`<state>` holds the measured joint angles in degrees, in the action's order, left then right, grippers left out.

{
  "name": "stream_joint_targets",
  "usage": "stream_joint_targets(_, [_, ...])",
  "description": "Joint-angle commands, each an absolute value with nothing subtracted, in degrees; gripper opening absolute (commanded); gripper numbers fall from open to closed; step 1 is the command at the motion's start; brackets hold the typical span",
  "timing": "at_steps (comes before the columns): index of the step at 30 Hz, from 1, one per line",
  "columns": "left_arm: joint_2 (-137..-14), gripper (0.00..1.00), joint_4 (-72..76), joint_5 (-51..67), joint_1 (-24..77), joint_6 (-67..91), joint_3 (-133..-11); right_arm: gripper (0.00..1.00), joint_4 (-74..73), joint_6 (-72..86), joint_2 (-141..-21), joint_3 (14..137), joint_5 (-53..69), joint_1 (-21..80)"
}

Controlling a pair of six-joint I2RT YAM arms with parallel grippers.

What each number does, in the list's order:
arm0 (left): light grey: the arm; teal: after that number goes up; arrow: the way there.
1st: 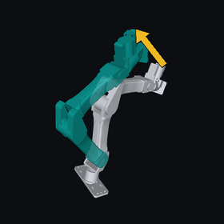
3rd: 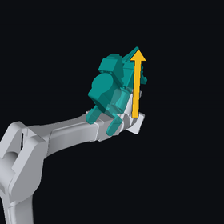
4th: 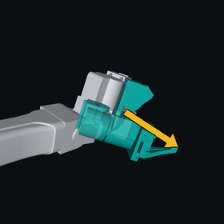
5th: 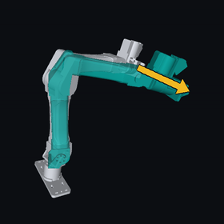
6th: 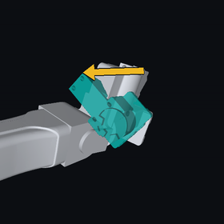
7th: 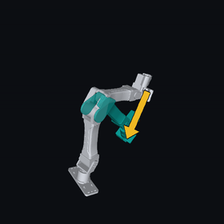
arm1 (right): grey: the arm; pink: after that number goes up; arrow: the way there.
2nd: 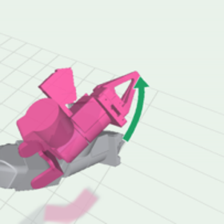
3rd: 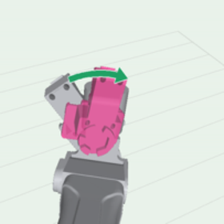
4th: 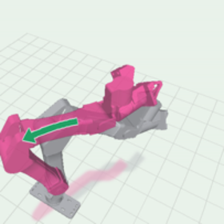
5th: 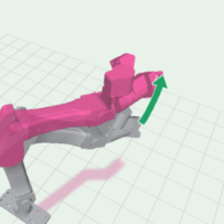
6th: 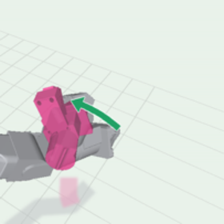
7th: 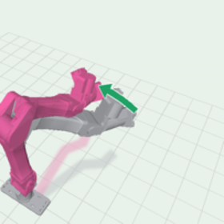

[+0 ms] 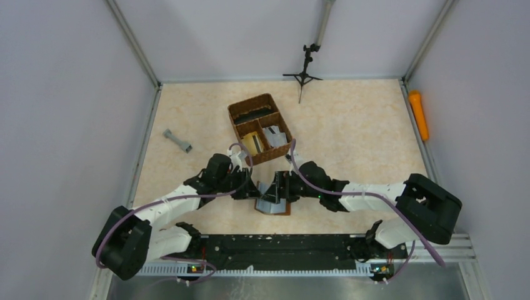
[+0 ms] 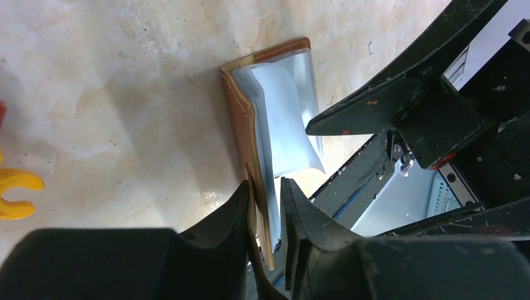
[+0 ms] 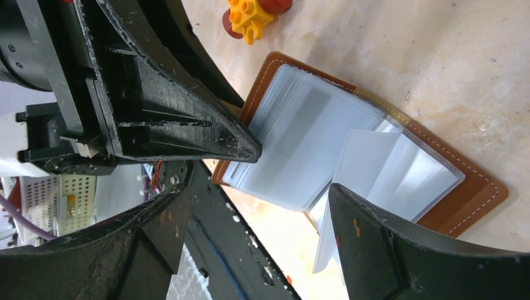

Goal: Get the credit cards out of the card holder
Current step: Remove the credit card from the card holder.

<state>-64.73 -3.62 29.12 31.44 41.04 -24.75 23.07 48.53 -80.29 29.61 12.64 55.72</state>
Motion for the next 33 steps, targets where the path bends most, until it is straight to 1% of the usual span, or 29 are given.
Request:
stream_joint_targets(1, [-63.95, 0.25, -0.61, 29.87, 31.61, 41.89, -24.26, 0.85, 22.77, 47.44, -78.6, 30.59, 9.39, 56.76])
stream_joint_targets(3, [-64.35, 0.23, -0.62, 29.88, 31.66, 41.68, -24.34, 0.88, 18.84, 45.63, -77.48, 31.85, 8.41, 56.73])
stream_joint_targets(6, [-64.76, 0.21, -0.85, 29.97, 31.66, 41.57, -24.58, 0.89, 14.48, 43.91, -75.64, 33.57, 7.5, 56.75])
stream_joint_targets(8, [-64.63, 0.16, -0.96, 29.89, 31.64, 41.57, -24.69, 0.89, 13.86, 43.74, -74.24, 33.54, 7.39, 56.7])
stream_joint_targets(13, [-64.79, 0.09, -0.61, 29.53, 31.66, 41.78, -24.65, 0.89, 16.93, 44.73, -74.74, 32.64, 9.59, 56.82])
stream_joint_targets(15, [-65.08, 0.03, -0.44, 29.85, 31.64, 42.15, -24.57, 0.89, 20.36, 45.83, -76.53, 32.1, 11.65, 57.0])
stream_joint_targets(18, [-65.0, 0.01, 1.95, 30.02, 31.63, 43.07, -24.06, 0.88, 22.5, 46.85, -79.45, 32.33, 12.3, 57.38])
stream_joint_targets(24, [-64.72, 0.0, 3.51, 30.36, 31.64, 44.65, -23.08, 0.82, 26.52, 48.53, -82.97, 30.57, 11.51, 57.44])
stream_joint_targets(28, [-65.39, 0.0, 4.39, 30.77, 31.64, 45.13, -22.5, 0.8, 30.74, 50.0, -85.39, 28.53, 11.99, 57.41])
stream_joint_targets(33, [-66.26, 0.0, 5.89, 31.61, 31.64, 45.99, -21.93, 0.68, 33.26, 50.86, -88.76, 27.94, 12.37, 57.45])
